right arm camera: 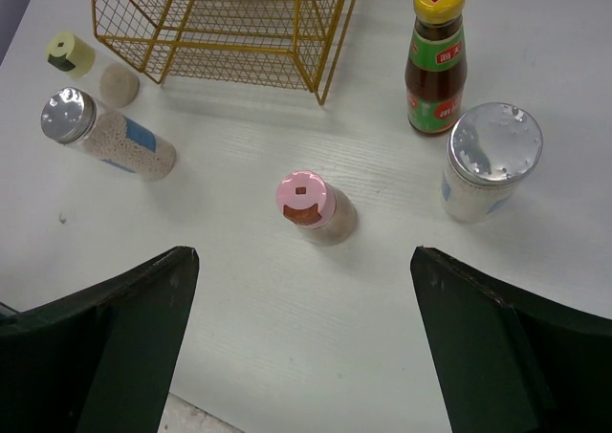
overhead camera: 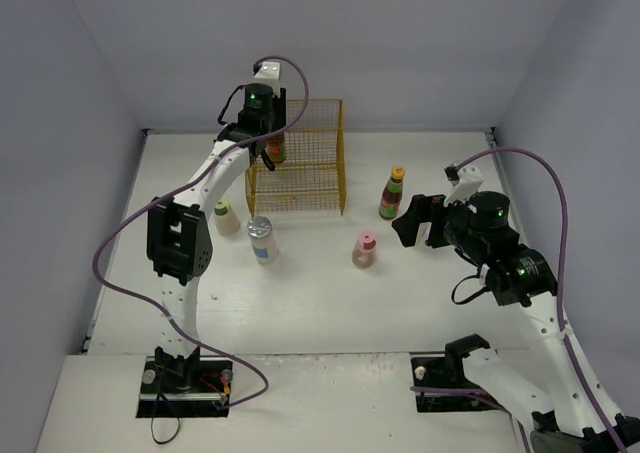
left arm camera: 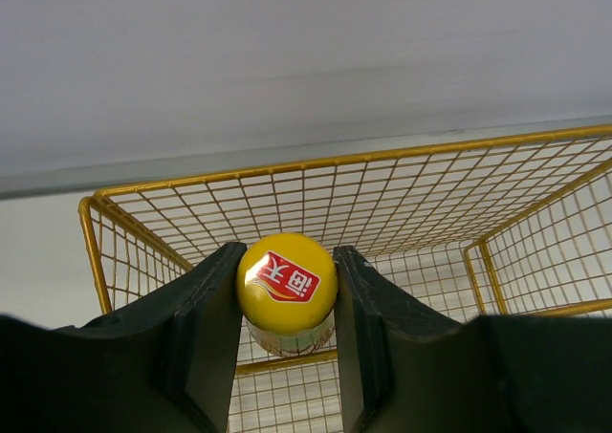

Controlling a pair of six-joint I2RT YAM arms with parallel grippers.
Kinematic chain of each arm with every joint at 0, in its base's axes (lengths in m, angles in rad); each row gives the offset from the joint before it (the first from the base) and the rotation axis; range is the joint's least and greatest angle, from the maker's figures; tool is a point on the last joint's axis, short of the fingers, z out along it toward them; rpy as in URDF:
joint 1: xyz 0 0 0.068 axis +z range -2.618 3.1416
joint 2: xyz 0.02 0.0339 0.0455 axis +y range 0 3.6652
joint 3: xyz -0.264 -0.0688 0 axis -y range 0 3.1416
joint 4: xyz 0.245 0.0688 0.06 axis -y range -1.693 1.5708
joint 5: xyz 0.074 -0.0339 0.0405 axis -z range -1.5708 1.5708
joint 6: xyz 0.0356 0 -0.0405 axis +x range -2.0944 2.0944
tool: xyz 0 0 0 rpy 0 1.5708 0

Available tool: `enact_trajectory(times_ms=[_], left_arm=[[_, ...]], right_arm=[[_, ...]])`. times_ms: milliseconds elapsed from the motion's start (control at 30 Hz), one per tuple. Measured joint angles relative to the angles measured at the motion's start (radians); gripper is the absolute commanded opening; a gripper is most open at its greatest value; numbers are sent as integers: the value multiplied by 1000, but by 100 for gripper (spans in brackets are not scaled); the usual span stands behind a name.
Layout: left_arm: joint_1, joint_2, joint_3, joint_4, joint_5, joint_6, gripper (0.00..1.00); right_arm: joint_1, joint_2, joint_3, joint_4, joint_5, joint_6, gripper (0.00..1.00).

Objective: Organize the condiment bottles

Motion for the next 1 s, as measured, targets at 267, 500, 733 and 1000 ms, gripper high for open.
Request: enact_trajectory(times_ms=[267, 500, 733, 1000], left_arm=[[9, 11, -40, 27, 11, -21, 12], [8, 12, -68, 48, 23, -22, 26], [8, 12, -68, 53, 29, -21, 51], [8, 8, -68, 75, 34, -25, 77]], right_arm=[[0, 0, -7, 0, 0, -2, 100], [0, 0, -7, 1, 0, -2, 100], [0, 0, -7, 0, 22, 2, 100], [0, 4, -4, -1, 80, 7, 100]])
